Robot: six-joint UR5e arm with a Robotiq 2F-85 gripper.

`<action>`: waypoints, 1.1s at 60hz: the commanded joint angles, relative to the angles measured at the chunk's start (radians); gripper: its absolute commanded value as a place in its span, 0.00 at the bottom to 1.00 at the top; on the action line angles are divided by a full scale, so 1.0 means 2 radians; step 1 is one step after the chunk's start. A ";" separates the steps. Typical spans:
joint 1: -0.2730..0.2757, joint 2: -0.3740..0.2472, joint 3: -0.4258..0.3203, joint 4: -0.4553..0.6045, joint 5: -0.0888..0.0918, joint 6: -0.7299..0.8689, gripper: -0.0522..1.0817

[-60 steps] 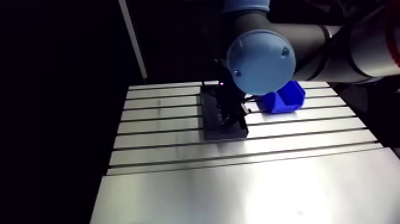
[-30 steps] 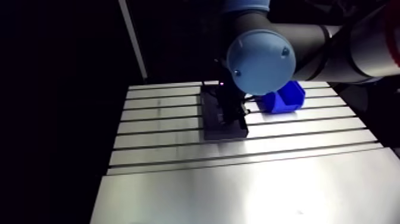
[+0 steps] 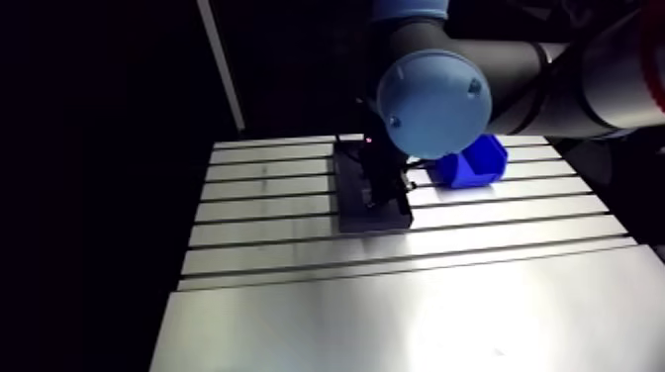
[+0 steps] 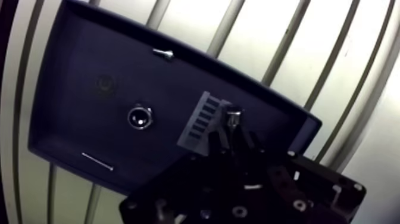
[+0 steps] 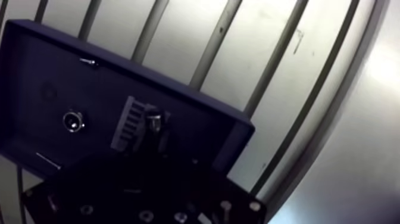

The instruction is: Pick up the M10 bolt from the tray and put it into the blue bin.

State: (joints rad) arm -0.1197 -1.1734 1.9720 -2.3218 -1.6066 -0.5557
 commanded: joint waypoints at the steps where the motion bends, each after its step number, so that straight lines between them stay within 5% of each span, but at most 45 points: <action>1: 0.000 0.000 0.000 0.000 0.000 0.000 0.72; 49: 0.000 -0.011 -0.010 0.011 0.005 -0.002 0.93; 66: 0.001 -0.040 -0.044 0.072 0.004 -0.050 0.96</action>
State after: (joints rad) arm -0.1197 -1.2152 1.9353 -2.2556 -1.5960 -0.5696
